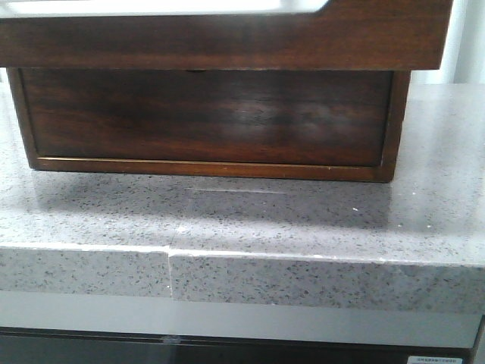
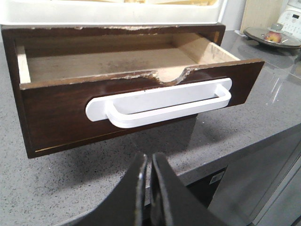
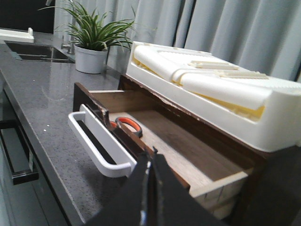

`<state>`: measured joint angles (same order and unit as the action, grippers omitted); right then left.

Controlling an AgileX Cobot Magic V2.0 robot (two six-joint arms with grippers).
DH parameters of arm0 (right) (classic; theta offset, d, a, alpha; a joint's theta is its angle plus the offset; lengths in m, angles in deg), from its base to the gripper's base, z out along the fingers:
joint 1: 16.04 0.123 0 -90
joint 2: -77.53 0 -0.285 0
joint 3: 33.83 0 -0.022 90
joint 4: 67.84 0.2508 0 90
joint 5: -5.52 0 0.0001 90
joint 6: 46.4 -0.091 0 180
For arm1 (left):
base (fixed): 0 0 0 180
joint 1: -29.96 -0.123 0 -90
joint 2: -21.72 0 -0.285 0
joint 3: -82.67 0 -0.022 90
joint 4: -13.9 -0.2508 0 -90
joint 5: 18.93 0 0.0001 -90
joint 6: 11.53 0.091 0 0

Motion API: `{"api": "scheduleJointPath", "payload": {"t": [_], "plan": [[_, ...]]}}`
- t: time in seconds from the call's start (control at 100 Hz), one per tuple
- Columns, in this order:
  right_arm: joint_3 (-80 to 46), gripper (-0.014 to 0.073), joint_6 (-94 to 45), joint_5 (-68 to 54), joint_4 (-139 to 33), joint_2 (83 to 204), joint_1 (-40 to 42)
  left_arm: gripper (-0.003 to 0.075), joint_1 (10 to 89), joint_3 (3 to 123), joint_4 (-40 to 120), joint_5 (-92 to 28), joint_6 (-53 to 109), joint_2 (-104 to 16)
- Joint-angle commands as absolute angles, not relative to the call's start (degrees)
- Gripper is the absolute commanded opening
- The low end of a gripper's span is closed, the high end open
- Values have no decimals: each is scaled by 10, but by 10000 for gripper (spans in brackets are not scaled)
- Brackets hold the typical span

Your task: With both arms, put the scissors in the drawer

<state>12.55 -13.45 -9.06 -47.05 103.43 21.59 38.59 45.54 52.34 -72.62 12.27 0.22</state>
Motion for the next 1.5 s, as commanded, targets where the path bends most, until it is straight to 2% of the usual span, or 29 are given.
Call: {"api": "scheduleJointPath", "payload": {"t": [0.0,0.71,0.83,0.94,1.05,1.12,1.27,1.49], "plan": [[137,-45,-136,-15,-463,1024,202,-20,391,464,544,-686,123,-8],[137,-45,-136,-15,-463,1024,201,-20,389,452,543,-679,126,-5],[137,-45,-136,-15,-463,1024,201,-20,388,394,421,-555,157,21],[137,-45,-136,-15,-463,1024,201,-20,388,274,330,-342,154,52],[137,-45,-136,-16,-463,1024,201,-20,388,166,312,-162,146,70],[137,-45,-136,-16,-463,1024,201,-20,390,132,259,-140,82,77],[137,-45,-136,-16,-463,1024,201,-20,411,98,101,-180,-136,89],[137,-45,-136,-16,-463,1024,201,-20,430,45,97,-227,-166,146]]}}
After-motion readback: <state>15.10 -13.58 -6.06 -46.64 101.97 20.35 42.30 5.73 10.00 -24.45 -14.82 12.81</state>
